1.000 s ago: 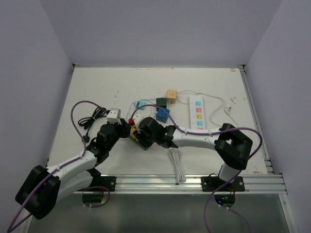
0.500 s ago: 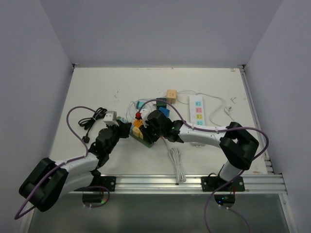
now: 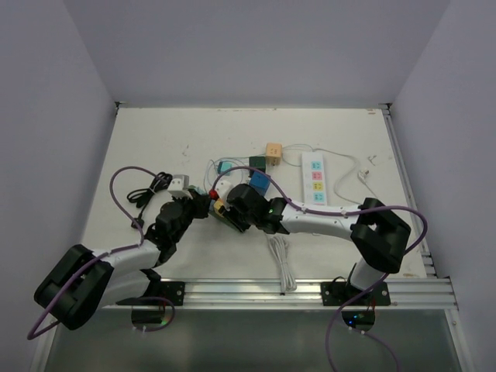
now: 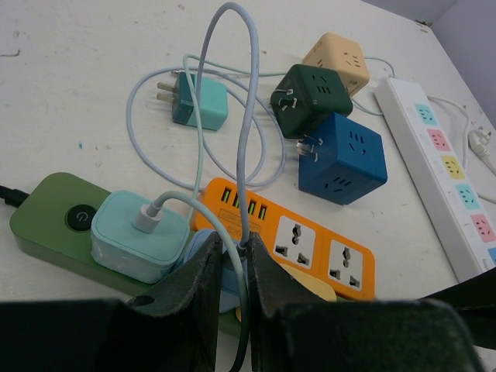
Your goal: Pull the plug off the socket
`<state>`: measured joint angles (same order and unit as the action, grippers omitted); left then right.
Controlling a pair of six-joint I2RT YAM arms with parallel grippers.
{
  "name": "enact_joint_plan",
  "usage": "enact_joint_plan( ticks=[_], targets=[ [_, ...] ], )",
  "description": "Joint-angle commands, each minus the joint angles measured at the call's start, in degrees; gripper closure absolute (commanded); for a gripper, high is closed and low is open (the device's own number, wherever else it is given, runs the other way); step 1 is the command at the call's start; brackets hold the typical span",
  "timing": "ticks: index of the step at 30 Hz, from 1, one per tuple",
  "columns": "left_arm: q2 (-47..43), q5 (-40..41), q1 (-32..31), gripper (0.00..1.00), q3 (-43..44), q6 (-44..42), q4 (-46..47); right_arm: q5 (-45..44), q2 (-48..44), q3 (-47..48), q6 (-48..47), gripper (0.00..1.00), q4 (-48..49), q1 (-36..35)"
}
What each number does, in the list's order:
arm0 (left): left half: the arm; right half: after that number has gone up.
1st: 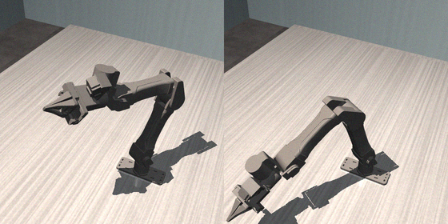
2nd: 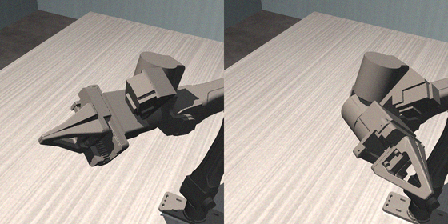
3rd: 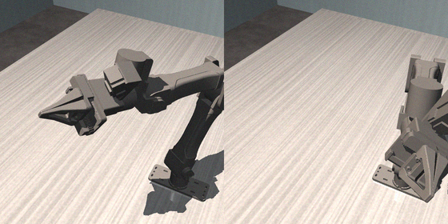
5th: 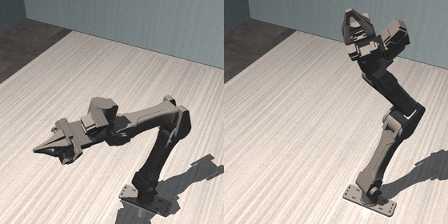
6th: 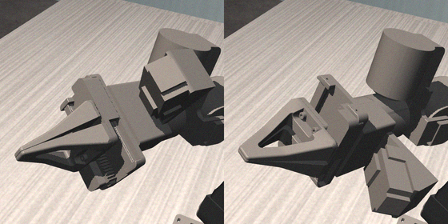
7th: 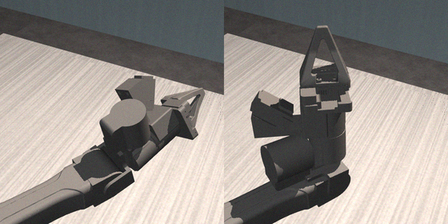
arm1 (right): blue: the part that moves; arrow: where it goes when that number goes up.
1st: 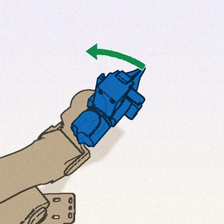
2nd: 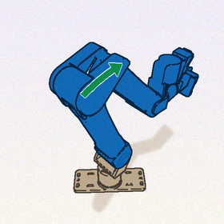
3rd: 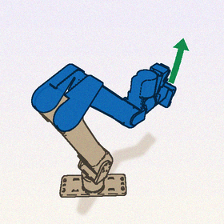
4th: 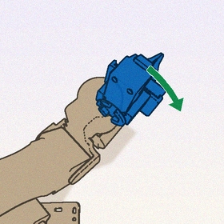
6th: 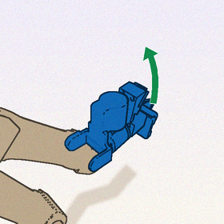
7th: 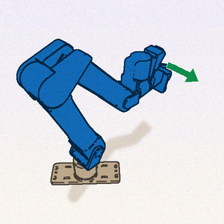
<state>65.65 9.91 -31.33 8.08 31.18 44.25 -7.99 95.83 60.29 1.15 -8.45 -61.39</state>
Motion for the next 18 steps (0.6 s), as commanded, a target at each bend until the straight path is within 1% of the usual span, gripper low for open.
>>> enact_joint_plan(
  ticks=[1, 2, 3, 5, 13, 16, 18],
  targets=[
    [3.34, -0.42, -0.57, 0.81, -0.43, 1.52, -9.44, -3.18, -3.89, 2.46, -2.47, 0.99, 4.49, -0.67],
    [3.78, -0.33, -0.66, 0.8, -0.17, 1.52, -9.79, -3.17, -4.42, 2.37, -2.55, 0.99, 4.75, -0.75],
    [4.4, -0.33, -0.57, 0.8, 0.27, 1.43, -9.97, -5.44, -4.43, 2.63, -3.51, 0.99, 4.5, -1.62],
    [4.84, -0.24, -0.66, 0.8, 0.62, 1.43, -10.32, -7.12, -4.25, 2.9, -5.01, 0.99, 3.71, -2.86],
    [5.54, -0.16, -0.57, 0.8, 0.89, 1.52, -10.5, -9.24, -5.92, 0.62, -7.74, 0.99, 5.02, -4.36],
    [5.98, -0.24, -0.57, 0.8, 1.24, 1.52, -10.85, -8.8, -6.79, 0.44, -5.99, 0.98, 4.67, -4.1],
    [5.9, 0.11, -0.57, 0.8, 1.24, 1.69, -11.03, -5.21, -7.76, 0.09, -2.84, 0.98, 4.93, -2.09]
  ],
)
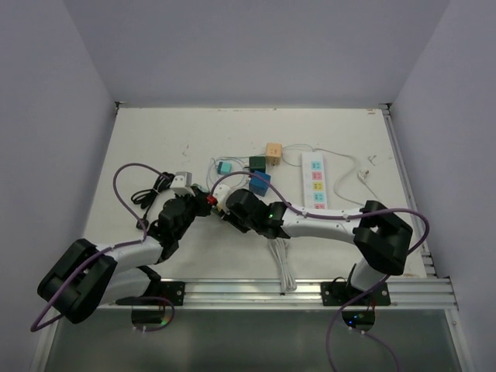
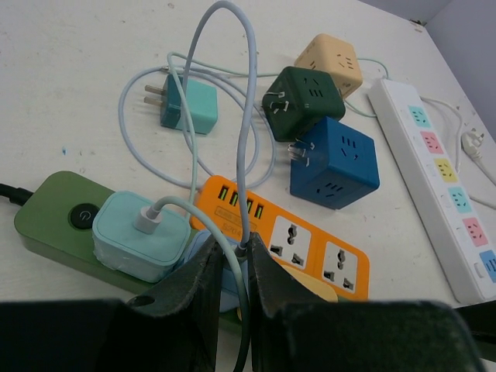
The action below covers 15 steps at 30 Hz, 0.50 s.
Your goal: Pull the plug off the socket
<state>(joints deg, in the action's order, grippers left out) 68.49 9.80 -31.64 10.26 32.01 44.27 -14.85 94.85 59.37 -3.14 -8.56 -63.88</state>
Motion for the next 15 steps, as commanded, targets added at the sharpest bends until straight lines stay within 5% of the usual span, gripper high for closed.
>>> enact_joint_plan(
  ticks=[1, 6, 15],
  targets=[
    [3.14, 0.13, -0.27, 0.8, -0.95, 0.86, -11.05, 4.19, -7.83, 0.66, 2.68, 0.98, 5.3, 1.72],
    [3.14, 0.3, -0.35, 0.8, -1.03, 1.3, -10.96, 19.48, -10.03, -2.59, 12.35, 0.98, 10.57, 10.95],
    [3.41, 0.04, -0.27, 0.8, -0.95, 1.04, -10.96, 21.88, -6.96, -1.1, 14.73, 0.98, 9.26, 11.84]
  ],
)
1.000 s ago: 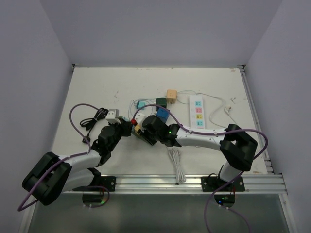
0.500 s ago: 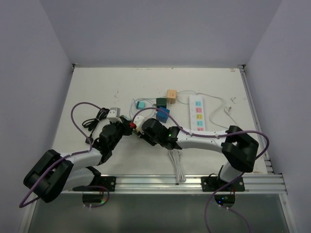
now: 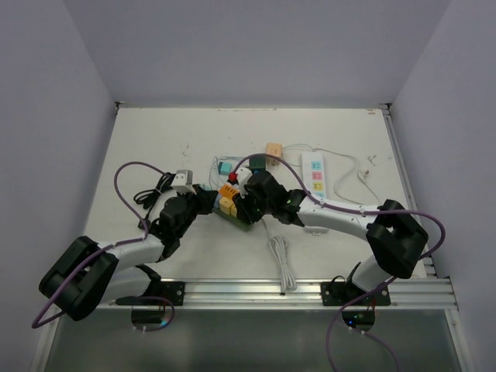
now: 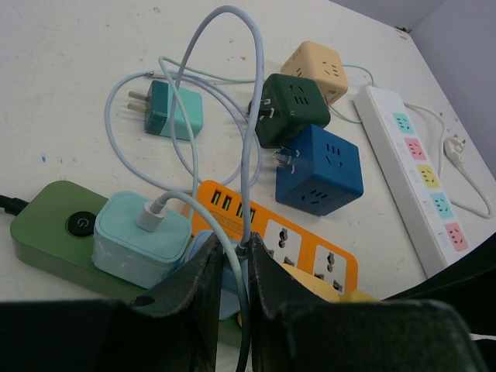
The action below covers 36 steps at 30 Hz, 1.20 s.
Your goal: Pull the plug off the socket
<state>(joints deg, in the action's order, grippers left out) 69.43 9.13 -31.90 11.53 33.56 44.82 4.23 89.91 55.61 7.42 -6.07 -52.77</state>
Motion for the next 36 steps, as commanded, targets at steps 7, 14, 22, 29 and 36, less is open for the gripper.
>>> enact_joint_plan(
  ticks=[7, 14, 22, 29, 36],
  targets=[
    [2.82, 0.81, 0.0, 0.8, -1.86, -0.6, -11.68, -7.81, -1.41, 4.67, -4.69, 0.99, 3.61, -7.51],
    [3.43, 1.07, -0.09, 0.8, -1.42, -0.6, -12.3, -19.87, 2.9, 9.51, -6.98, 1.0, -1.49, -13.23],
    [3.43, 0.98, 0.0, 0.8, -1.42, -0.43, -12.3, -6.1, -0.08, 5.91, 2.23, 1.0, 3.33, -8.06],
    [3.17, 1.07, -0.09, 0.8, -1.51, -0.25, -12.39, 3.95, -2.46, 1.69, 10.96, 0.99, 8.53, 1.18],
    [3.7, 0.9, 0.0, 0.8, -1.25, -0.43, -12.39, -0.96, -2.37, 2.83, 6.92, 1.0, 6.25, -1.09]
  ],
)
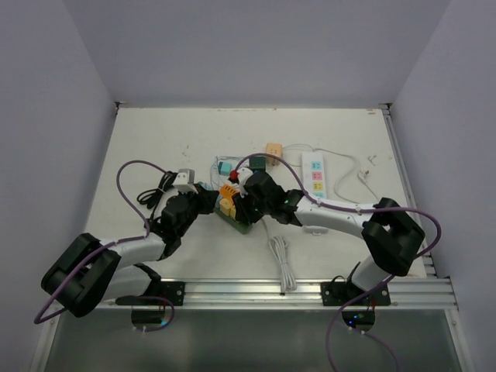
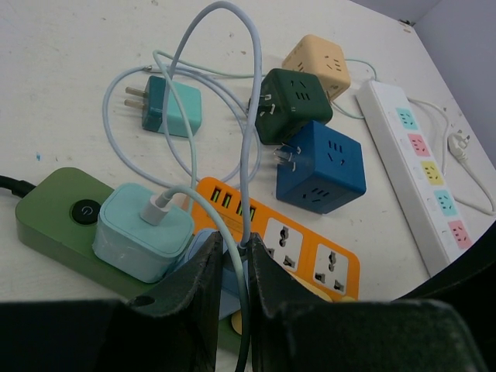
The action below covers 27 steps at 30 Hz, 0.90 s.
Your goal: Pull the plug off the socket
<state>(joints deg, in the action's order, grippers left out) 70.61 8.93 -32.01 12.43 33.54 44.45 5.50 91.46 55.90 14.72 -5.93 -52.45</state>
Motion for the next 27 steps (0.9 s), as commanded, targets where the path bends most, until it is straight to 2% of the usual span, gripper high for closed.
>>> enact_joint_plan(
  ticks=[1, 3, 6, 9, 12, 21, 27],
  targets=[
    [2.6, 1.18, 0.11, 0.8, -1.97, -0.4, -12.28, -5.29, -4.1, 2.98, -2.13, 1.0, 5.94, -2.91],
    [2.95, 1.18, 0.02, 0.8, -1.79, -0.49, -12.45, -14.52, -4.1, 4.48, -7.76, 1.0, 3.13, -8.53],
    [3.13, 1.35, 0.1, 0.8, -1.62, -0.49, -12.54, -21.72, -3.04, 5.97, -10.94, 1.0, 2.24, -13.46],
    [3.13, 1.35, 0.11, 0.8, -1.53, -0.4, -12.72, -23.25, -2.34, 6.33, -11.21, 1.0, 2.42, -14.44],
    [3.22, 1.35, 0.1, 0.8, -1.53, -0.4, -12.72, -21.94, -3.3, 5.19, -9.19, 1.0, 3.47, -14.0],
    [2.96, 1.27, 0.11, 0.8, -1.62, -0.05, -12.81, 0.82, -6.03, -0.53, 8.12, 0.99, 10.77, 0.14],
    [3.04, 1.27, 0.11, 0.8, -1.7, -0.23, -12.72, -1.09, -4.71, -0.27, 6.56, 1.0, 10.07, 0.42]
  ],
)
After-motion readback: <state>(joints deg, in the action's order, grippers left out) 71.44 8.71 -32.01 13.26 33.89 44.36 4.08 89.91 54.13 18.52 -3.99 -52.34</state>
